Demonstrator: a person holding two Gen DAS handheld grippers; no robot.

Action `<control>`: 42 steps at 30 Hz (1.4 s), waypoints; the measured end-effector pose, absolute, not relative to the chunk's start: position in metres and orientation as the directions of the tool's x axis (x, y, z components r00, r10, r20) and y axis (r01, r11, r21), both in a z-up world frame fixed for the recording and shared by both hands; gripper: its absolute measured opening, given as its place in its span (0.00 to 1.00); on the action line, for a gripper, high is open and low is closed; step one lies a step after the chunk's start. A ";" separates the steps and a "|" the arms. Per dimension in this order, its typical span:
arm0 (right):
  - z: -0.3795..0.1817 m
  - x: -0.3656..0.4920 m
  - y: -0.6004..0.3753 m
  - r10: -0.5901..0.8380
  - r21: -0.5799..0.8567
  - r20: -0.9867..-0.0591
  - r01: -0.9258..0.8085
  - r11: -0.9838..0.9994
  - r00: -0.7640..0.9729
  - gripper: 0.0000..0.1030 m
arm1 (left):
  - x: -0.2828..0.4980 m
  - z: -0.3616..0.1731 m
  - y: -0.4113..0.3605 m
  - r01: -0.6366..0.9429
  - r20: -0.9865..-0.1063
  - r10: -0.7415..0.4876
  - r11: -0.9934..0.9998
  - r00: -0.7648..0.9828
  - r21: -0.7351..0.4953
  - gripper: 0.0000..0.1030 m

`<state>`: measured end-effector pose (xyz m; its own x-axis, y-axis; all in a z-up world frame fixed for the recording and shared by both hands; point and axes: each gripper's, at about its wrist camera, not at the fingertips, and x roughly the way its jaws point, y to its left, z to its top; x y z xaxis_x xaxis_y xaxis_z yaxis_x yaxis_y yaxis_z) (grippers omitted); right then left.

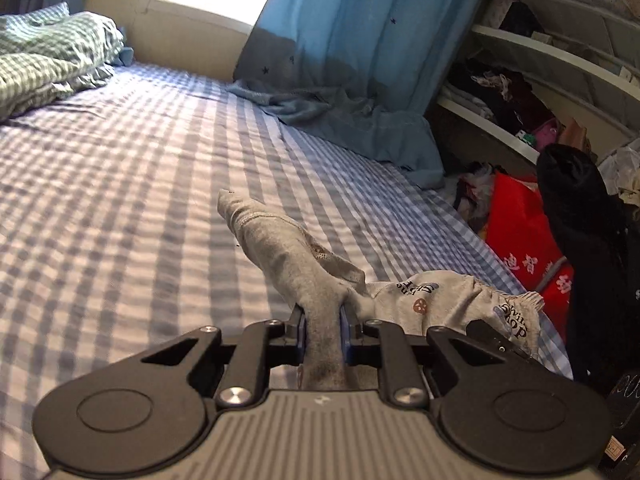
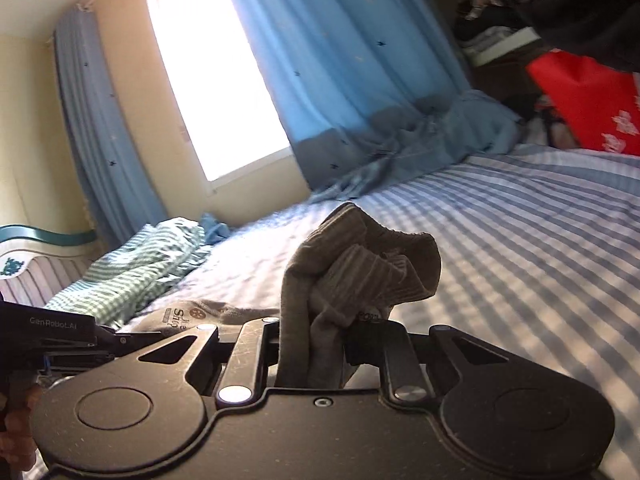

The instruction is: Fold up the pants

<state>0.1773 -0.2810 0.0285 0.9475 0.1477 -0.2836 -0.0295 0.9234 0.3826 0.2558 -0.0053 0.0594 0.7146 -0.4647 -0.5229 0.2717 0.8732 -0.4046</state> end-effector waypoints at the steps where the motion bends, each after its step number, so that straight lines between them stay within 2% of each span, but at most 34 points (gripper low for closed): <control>1: 0.031 0.190 -0.273 0.167 0.382 -0.274 -0.052 0.923 0.947 0.19 | 0.259 0.062 0.005 0.253 -0.520 -0.442 0.883 0.731 -0.395 0.18; 6: 0.020 0.244 -0.231 0.262 0.390 -0.279 -0.140 0.910 0.924 0.19 | 0.277 0.048 0.053 0.163 -0.542 -0.353 0.916 0.762 -0.367 0.18; 9: 0.002 0.267 -0.206 0.288 0.379 -0.340 -0.149 0.913 0.895 0.19 | 0.287 0.019 0.071 0.098 -0.599 -0.318 0.924 0.735 -0.370 0.18; 12: -0.013 0.271 -0.191 0.264 0.350 -0.406 -0.118 0.929 0.875 0.20 | 0.284 -0.006 0.087 0.046 -0.635 -0.305 0.920 0.710 -0.390 0.19; 15: -0.019 0.262 -0.196 0.236 0.336 -0.428 -0.088 0.938 0.873 0.23 | 0.274 -0.014 0.095 0.031 -0.615 -0.301 0.912 0.728 -0.409 0.22; 18: -0.025 0.255 -0.209 0.209 0.342 -0.469 -0.042 0.939 0.858 0.34 | 0.267 -0.015 0.097 -0.004 -0.617 -0.277 0.910 0.737 -0.414 0.33; 19: -0.027 0.252 -0.213 0.196 0.337 -0.482 -0.026 0.941 0.854 0.41 | 0.264 -0.016 0.097 -0.013 -0.621 -0.266 0.914 0.737 -0.406 0.40; 21: -0.029 0.246 -0.220 0.170 0.321 -0.501 0.000 0.947 0.849 0.46 | 0.260 -0.016 0.098 -0.034 -0.634 -0.239 0.921 0.736 -0.387 0.50; 23: -0.029 0.236 -0.227 0.152 0.312 -0.505 0.015 0.950 0.850 0.58 | 0.253 -0.013 0.096 -0.059 -0.643 -0.210 0.927 0.736 -0.370 0.62; 24: -0.028 0.230 -0.230 0.133 0.301 -0.506 0.029 0.953 0.852 0.61 | 0.247 -0.011 0.095 -0.066 -0.642 -0.198 0.930 0.740 -0.362 0.65; 26: -0.024 0.220 -0.236 0.099 0.281 -0.499 0.053 0.958 0.861 0.72 | 0.235 -0.003 0.090 -0.072 -0.633 -0.172 0.937 0.755 -0.340 0.80; 28: -0.018 0.207 -0.243 0.085 0.281 -0.482 0.062 0.958 0.872 0.79 | 0.220 0.006 0.084 -0.073 -0.613 -0.139 0.949 0.778 -0.308 0.88; 32: -0.004 0.180 -0.251 0.076 0.266 -0.439 0.048 0.963 0.895 0.94 | 0.186 0.023 0.065 -0.049 -0.573 -0.113 0.965 0.812 -0.259 0.99; 35: 0.007 0.158 -0.253 0.077 0.238 -0.403 0.023 0.971 0.912 0.99 | 0.161 0.033 0.050 -0.018 -0.544 -0.119 0.971 0.831 -0.239 0.99; 42: 0.029 0.107 -0.246 0.073 0.146 -0.301 -0.029 0.989 0.951 0.99 | 0.104 0.046 0.019 0.018 -0.473 -0.099 0.985 0.875 -0.172 1.00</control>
